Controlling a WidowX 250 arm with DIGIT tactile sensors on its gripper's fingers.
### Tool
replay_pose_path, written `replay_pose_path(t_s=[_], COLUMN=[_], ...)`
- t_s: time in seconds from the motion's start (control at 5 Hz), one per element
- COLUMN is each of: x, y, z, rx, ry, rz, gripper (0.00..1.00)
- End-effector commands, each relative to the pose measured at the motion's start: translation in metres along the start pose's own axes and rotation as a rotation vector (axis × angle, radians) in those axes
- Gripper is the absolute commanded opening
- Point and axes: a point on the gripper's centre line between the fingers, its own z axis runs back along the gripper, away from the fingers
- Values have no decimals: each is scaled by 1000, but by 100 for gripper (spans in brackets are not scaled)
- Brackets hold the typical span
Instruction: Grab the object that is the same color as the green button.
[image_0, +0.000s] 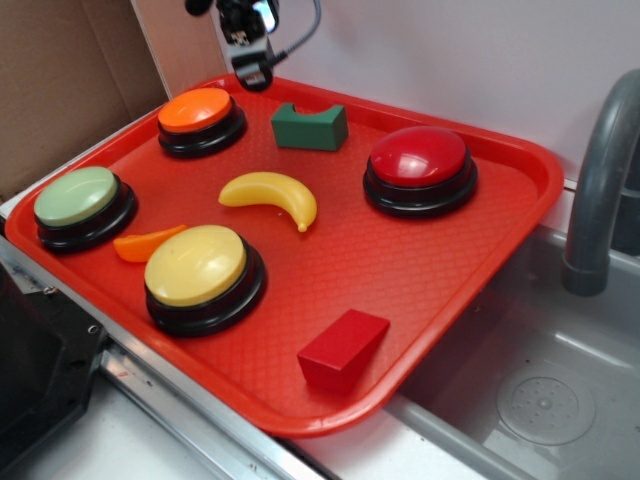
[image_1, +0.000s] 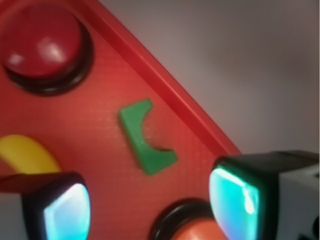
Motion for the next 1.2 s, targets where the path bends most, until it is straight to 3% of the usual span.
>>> replay_pose_path(t_s=[0.0,0.2,0.6,0.8,1.0], x=[4,7,23,21,24], y=[2,-2,-3,-10,-15], z=[-40,-57,-51,-55,-49], rx=[-32,-38,22,-6,-23], ry=[53,81,48,35,48], rz=[-45,-59,-65,-5,95], gripper=[100,100,100,100,0])
